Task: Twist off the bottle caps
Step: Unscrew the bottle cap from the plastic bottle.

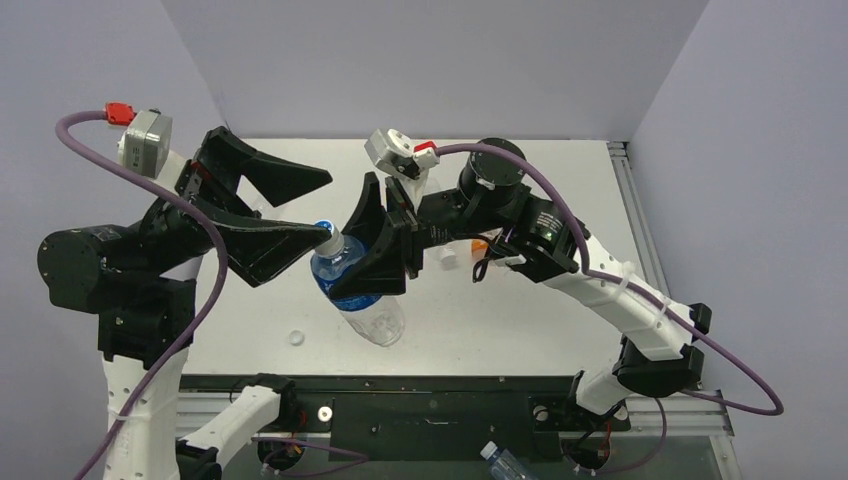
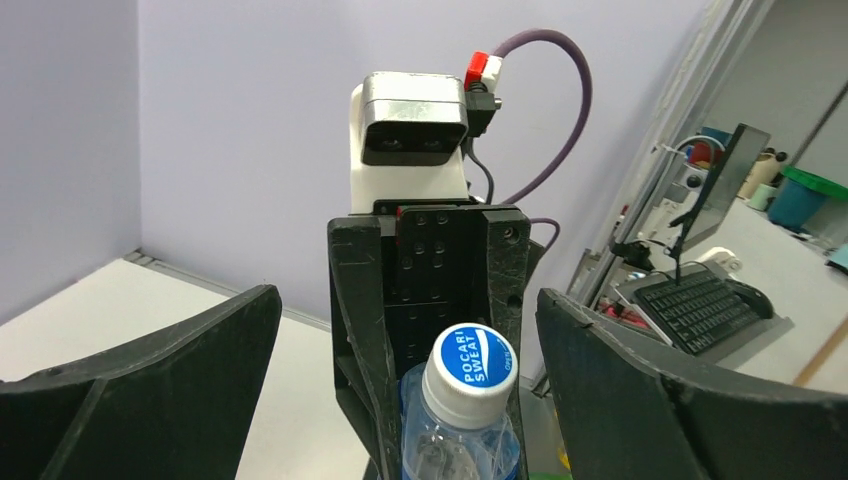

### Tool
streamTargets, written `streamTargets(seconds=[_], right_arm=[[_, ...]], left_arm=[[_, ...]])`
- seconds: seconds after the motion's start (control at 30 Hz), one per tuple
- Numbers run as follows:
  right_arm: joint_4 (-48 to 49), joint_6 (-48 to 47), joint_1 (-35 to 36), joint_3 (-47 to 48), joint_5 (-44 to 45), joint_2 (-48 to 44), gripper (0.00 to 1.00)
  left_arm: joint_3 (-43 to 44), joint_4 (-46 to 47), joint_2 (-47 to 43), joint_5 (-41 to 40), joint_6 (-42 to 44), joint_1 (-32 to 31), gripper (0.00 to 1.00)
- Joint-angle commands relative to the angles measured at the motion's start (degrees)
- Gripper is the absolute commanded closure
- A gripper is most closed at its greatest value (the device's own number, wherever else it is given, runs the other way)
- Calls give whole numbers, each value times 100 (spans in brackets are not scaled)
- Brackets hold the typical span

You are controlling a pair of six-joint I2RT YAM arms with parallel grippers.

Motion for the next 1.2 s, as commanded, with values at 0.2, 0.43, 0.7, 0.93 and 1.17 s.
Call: streamTargets(seconds=[0.2,0.43,0.7,0.93,1.17], right_arm=[[1937,1403,-212,139,-912,463,100],[2945,2372,-333,307,-1121,826,100],[2953,2447,-631,90,-1044,935,100],[2336,1941,-957,-11,-881,766,100],[1148,1142,-1077,328,-594,710,100]], left_arm=[[250,858,181,881,-870,-33,7],[342,915,195,1143,-981,-161,13],[462,1016,211,1160,-937,-212,51],[645,892,293,1204,-706,-217,100],[800,590,321,1057,-323,-211,100]])
